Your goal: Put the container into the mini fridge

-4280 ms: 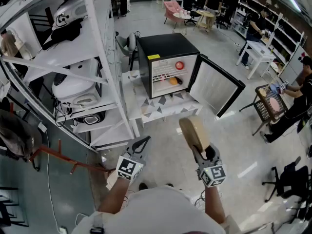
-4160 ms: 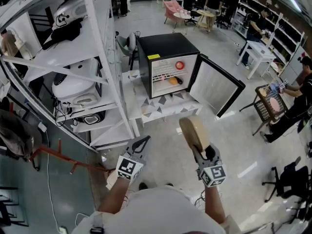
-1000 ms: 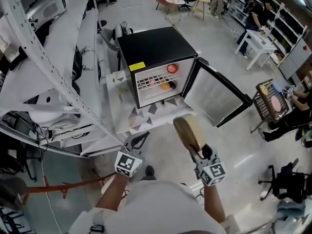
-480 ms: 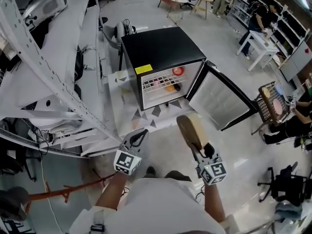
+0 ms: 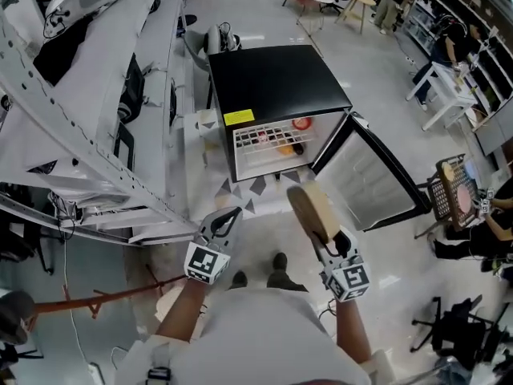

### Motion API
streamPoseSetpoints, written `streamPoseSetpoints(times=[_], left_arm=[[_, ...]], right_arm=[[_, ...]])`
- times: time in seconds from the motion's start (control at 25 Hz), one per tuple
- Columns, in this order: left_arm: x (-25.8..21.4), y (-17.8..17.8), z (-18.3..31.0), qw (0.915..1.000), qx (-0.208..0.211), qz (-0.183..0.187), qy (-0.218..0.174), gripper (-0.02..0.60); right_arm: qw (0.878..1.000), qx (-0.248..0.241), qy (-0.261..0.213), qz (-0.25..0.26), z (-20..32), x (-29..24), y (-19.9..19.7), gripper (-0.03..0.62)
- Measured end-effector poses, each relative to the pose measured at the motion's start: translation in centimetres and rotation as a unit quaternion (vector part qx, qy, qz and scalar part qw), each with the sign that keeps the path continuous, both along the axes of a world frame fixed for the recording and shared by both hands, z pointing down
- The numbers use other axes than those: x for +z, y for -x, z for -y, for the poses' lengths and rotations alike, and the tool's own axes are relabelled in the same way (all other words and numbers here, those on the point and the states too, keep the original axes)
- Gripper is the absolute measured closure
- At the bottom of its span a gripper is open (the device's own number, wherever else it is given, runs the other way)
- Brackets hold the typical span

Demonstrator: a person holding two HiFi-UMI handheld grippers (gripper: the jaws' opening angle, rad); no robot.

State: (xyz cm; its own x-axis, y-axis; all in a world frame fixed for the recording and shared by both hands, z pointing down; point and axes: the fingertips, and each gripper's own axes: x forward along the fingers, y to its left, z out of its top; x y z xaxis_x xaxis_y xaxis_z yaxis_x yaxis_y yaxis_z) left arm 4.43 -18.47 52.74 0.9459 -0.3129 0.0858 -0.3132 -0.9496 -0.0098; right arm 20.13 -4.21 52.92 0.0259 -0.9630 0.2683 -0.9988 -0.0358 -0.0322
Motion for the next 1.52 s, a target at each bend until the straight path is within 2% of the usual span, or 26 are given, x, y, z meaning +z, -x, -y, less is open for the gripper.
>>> streamPoseSetpoints(times=[0.2, 0.52, 0.68, 0.92, 1.24, 1.52], left_arm=[[-0.3, -2.8, 0.6, 0.9994, -0.034, -0.004, 0.0, 0.577], [-0.2, -4.8, 1.0, 0.9949, -0.1, 0.0, 0.009, 0.577], [0.2, -4.9, 1.5, 0.9915, -0.129, 0.009, 0.003, 0.577], [0.7, -4.5, 2.2, 0.9854, -0.169, 0.015, 0.018, 0.577], [1.9, -4.6, 3.3, 0.9778, -0.205, 0.018, 0.039, 0.577], [2.0, -4.8, 4.2, 0.9757, -0.214, 0.026, 0.04, 0.577]], right_arm=[[0.999, -0.036, 0.012, 0.02, 2.3, 1.0, -3.0, 0.361], [0.99, -0.098, 0.031, 0.094, 6.7, 3.8, -5.8, 0.361], [0.987, -0.107, 0.058, 0.1, 9.3, 5.6, -7.2, 0.361], [0.984, -0.108, 0.079, 0.114, 12.9, 7.7, -9.0, 0.361], [0.968, -0.115, 0.083, 0.207, 17.6, 9.8, -9.4, 0.368], [0.958, -0.121, 0.077, 0.248, 22.2, 12.0, -8.2, 0.368]])
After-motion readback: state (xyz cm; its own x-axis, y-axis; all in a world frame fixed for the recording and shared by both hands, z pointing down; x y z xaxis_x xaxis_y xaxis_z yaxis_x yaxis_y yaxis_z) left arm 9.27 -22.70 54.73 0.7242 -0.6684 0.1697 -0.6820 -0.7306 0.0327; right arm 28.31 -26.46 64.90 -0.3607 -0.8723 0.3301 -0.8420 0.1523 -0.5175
